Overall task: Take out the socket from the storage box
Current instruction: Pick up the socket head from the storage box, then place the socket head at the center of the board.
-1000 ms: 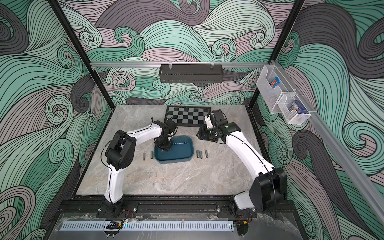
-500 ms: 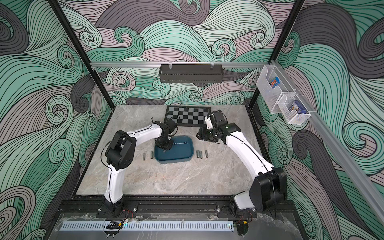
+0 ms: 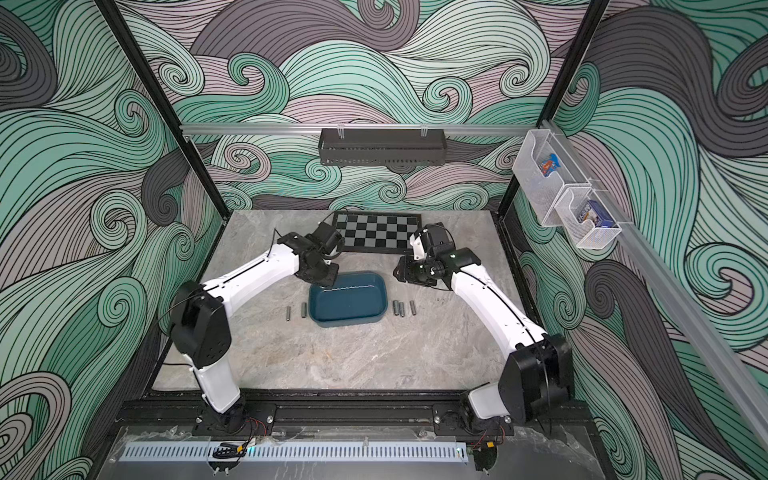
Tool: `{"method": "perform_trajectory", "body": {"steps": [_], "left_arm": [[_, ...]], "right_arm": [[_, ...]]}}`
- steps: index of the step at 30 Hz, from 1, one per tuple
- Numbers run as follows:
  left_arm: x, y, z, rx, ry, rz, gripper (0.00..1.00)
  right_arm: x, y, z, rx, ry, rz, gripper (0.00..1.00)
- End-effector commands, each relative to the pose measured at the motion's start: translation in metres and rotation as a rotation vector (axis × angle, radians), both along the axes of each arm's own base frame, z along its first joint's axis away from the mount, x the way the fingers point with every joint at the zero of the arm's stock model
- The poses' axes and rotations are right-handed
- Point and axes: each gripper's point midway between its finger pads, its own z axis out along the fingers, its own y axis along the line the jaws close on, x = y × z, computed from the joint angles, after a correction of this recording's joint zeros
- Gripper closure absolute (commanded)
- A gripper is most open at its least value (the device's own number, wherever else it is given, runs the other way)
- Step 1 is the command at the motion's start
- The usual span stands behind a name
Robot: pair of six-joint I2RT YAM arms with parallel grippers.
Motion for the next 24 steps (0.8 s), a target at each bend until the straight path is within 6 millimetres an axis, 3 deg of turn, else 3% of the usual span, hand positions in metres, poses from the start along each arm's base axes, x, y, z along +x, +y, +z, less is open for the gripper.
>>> {"method": "perform_trajectory", "body": {"steps": [1,6,9,21,24], "left_arm": [[-0.016,0.053,0.004,0.065,0.022,0.116,1.0],[-0.036,0.117,-0.01,0.065,0.06,0.273,1.0],[-0.048,0.137,-0.029,0.067,0.127,0.344,1.0],[-0.051,0.158,-0.099,0.098,0.32,0.433,1.0],[-0.047,0.156,-0.106,0.088,0.341,0.423,1.0]], "right_arm": [[-0.001,0.001,0.001,0.027,-0.008,-0.008,0.46],[0.0,0.003,-0.004,0.041,0.002,-0.012,0.46],[0.0,0.004,-0.007,0.043,0.007,-0.015,0.47],[-0.002,0.003,-0.005,0.05,-0.011,-0.017,0.46],[-0.002,0.003,-0.005,0.054,-0.01,-0.016,0.46]]}}
